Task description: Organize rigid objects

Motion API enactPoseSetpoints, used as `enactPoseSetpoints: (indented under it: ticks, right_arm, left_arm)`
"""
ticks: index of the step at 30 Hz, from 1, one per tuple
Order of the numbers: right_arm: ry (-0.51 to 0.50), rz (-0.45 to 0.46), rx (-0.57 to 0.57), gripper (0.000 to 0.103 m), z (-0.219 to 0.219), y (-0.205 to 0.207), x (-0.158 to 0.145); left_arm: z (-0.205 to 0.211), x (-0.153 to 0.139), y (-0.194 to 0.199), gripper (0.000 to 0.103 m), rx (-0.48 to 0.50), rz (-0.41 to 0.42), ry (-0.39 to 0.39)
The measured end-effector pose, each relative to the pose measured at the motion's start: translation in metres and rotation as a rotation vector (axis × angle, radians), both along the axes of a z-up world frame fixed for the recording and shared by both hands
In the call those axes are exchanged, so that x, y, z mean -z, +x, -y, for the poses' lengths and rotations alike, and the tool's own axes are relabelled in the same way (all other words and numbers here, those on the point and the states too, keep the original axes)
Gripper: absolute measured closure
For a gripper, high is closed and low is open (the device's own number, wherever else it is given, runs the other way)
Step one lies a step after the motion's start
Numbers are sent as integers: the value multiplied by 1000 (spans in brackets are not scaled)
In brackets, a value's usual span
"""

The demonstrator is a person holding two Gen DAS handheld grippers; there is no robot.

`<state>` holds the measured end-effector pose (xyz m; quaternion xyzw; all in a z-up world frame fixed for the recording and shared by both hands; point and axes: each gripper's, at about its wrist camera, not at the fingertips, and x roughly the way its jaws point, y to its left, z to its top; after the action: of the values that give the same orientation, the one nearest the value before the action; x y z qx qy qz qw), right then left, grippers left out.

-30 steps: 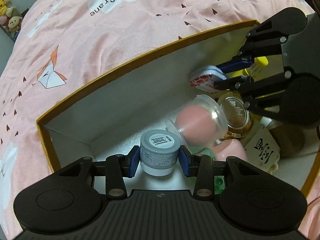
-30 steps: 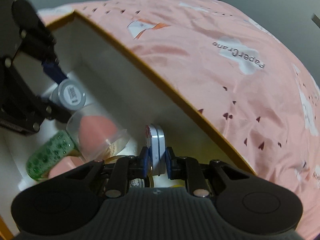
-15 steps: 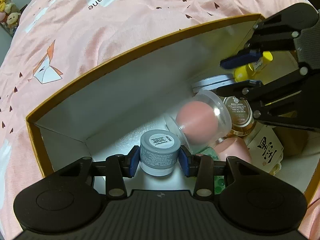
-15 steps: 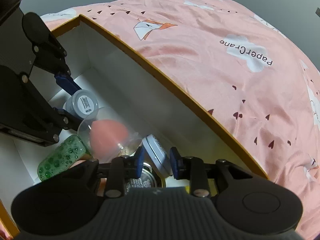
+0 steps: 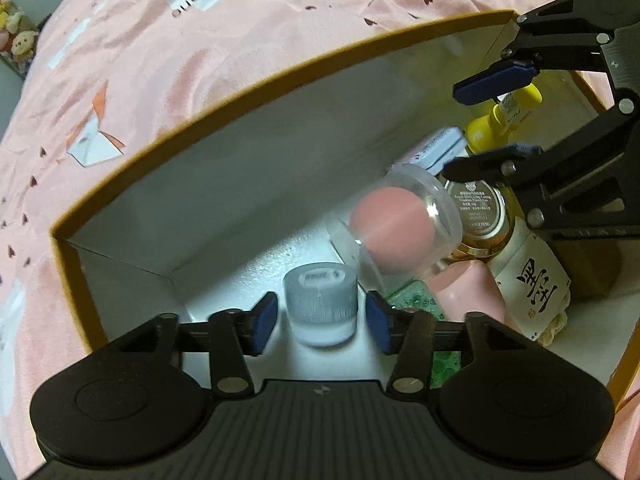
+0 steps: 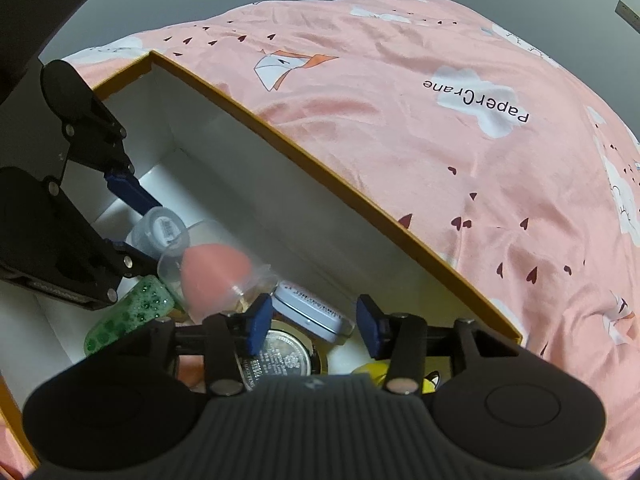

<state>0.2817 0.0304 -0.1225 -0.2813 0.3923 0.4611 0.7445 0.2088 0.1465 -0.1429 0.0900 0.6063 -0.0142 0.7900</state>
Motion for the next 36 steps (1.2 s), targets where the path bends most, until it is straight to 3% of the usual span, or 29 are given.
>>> enactPoseSetpoints:
  ticks: [2,13,16,27,33,36]
  right_arm:
    - [5,8,6,43,1,-2,-3]
    - [58,39,48,40,24,-18,-34]
    - [75,50,59,33,35,-26,-46]
    - [150,80,139,23,82,-61,-91]
    - [229,93,217,17,115,-86,-112]
    - [272,114,281,16,132,-102,-119]
  left_arm:
    - [3,-5,-3,37,0,18,10]
    - [30,-56,-29,37,14,164,41]
    - [40,-75,-36,37,22,216,50]
    - [83,-126,-70,37,50,397,80]
    - [102,-147,-100,37,46,552,49]
    - [109,-155,-120,37,11,673,23]
